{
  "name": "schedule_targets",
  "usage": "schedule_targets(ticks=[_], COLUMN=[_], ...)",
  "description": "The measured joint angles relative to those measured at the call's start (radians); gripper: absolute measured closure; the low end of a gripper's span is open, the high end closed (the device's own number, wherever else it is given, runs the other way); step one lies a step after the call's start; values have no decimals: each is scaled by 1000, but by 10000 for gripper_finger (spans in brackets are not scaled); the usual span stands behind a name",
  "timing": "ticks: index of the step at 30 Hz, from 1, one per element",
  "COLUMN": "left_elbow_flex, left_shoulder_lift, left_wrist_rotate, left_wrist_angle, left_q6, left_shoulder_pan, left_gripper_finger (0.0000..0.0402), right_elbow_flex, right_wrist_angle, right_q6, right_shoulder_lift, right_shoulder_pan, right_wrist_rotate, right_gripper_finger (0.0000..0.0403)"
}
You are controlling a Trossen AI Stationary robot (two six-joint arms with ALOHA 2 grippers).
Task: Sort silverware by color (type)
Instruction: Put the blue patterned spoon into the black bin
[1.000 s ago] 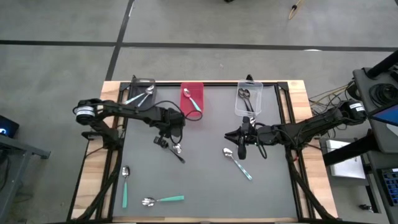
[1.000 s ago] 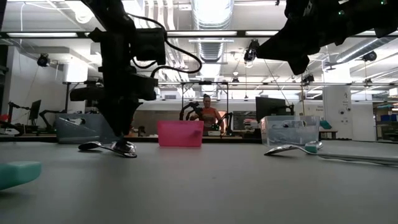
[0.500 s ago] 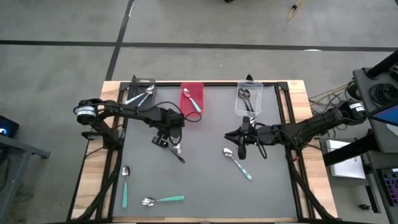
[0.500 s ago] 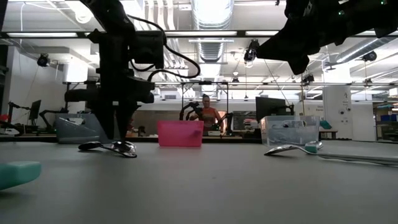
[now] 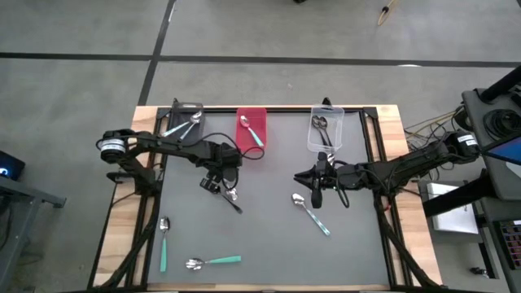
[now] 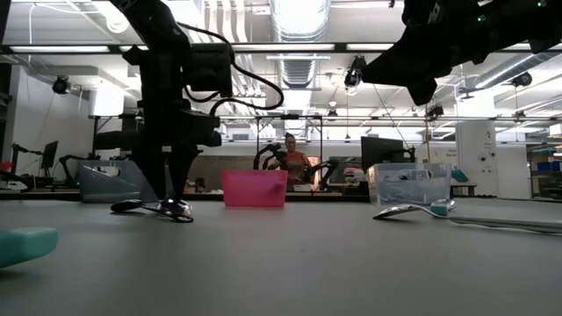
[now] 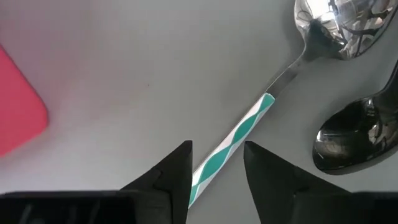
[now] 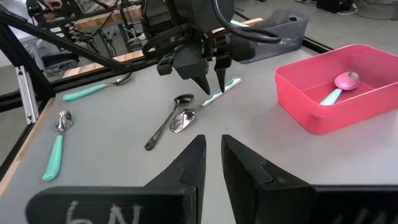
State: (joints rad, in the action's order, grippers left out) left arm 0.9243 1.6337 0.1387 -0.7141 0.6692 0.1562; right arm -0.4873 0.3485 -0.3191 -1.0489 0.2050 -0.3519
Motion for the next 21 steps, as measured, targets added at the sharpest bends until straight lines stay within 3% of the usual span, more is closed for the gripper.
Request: schedule_targets(ticks=[10,21], left_elbow_flex=[-9,-14], left_shoulder_lift=[2,97], left_wrist_rotate=[-17,-40], left_wrist_angle=[10,39], left_q6=[3,14], left_shoulder_pan=[2,5], left_gripper_finger=[278,279], right_elbow_flex=[1,2], right_wrist_angle=[0,-1], right_q6=[1,-2], right_shoulder_lift=[0,0], right_shoulder_pan=[0,0], right_wrist_rotate=[0,0], right_gripper_finger=[360,360])
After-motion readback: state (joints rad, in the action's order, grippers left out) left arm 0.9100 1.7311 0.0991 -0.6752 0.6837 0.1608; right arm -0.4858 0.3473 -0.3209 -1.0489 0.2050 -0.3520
